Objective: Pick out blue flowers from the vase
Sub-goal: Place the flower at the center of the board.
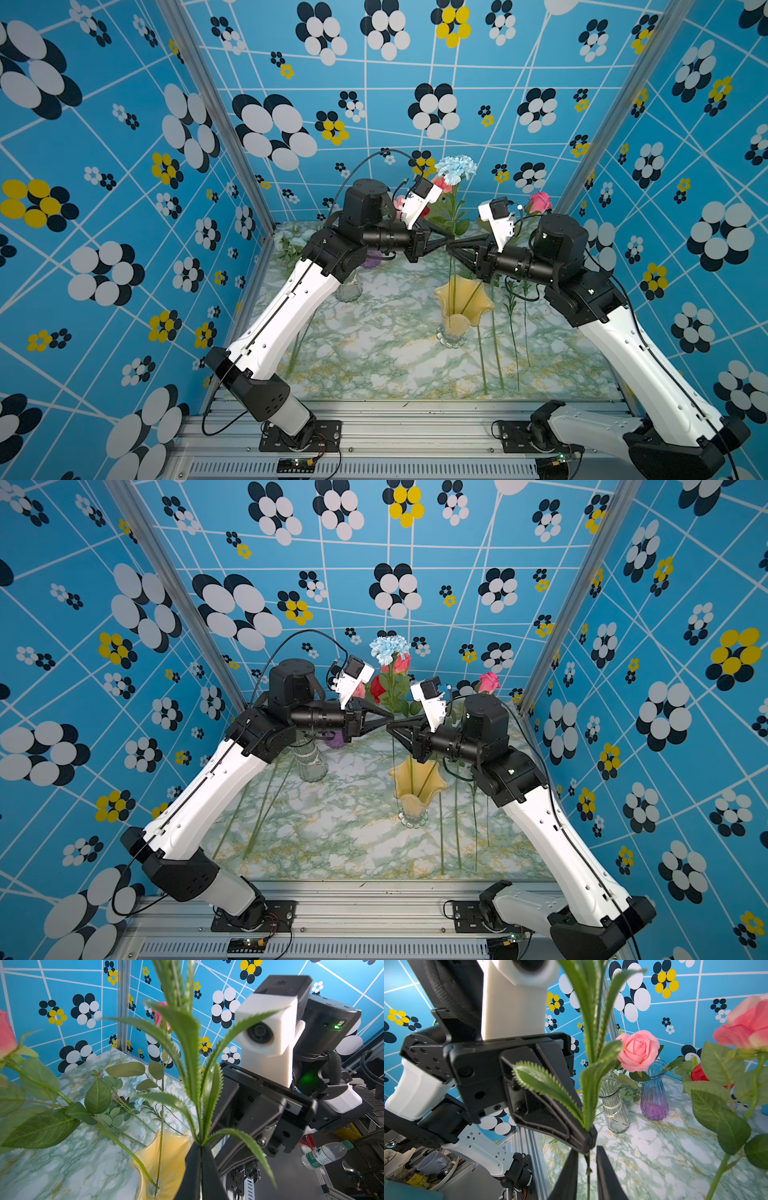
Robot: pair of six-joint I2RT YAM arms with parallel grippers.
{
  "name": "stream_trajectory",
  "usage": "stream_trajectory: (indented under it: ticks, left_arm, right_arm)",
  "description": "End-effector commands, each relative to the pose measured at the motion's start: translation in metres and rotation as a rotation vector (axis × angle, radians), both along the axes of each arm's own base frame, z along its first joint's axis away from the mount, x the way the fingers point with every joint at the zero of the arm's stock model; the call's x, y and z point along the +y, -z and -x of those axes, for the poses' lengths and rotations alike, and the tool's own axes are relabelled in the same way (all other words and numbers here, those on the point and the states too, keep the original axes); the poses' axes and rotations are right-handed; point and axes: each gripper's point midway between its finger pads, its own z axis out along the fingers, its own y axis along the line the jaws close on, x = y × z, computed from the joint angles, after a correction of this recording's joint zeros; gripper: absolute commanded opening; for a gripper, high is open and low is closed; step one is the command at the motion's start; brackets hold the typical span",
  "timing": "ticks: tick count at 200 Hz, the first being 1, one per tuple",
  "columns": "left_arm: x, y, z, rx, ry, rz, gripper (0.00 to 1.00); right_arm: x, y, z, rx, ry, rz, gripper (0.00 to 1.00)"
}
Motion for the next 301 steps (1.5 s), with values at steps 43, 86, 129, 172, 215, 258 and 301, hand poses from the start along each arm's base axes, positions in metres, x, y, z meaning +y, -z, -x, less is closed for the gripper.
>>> stream_trajectory:
  ticks: [43,86,129,172,215,258,301]
  left_arm:
    - [0.009,-0.019,0.012,-0.065,-0.005,0.025,0.00]
    - [0.010,-0.020,0.013,-0.073,-0.010,0.030,0.02]
    - [0.018,-0.029,0.013,-0.130,-0.063,0.067,0.37]
    - [0.039,-0.036,0.012,-0.201,-0.184,0.108,0.61]
    - [0.077,-0.014,-0.013,-0.271,-0.475,0.125,0.62]
    - [0.103,0.039,-0.023,-0.308,-0.638,0.150,0.64]
    - [0.113,0.098,-0.030,-0.312,-0.709,0.118,0.73]
  right_arm:
    - [0.003,-0.001,-0.001,-0.012,-0.005,-0.003,0.10]
    - [0.002,-0.002,-0.002,-0.013,0.002,-0.004,0.01]
    - [0.000,-0.003,-0.005,-0.013,0.024,-0.010,0.00]
    - [-0.005,0.001,-0.017,-0.002,0.096,-0.005,0.00]
    - [-0.017,-0.004,-0.022,-0.014,0.184,-0.026,0.00]
    - [-0.046,-0.008,-0.017,-0.042,0.318,0.003,0.00]
    - [-0.079,-0.015,-0.005,-0.065,0.444,0.053,0.00]
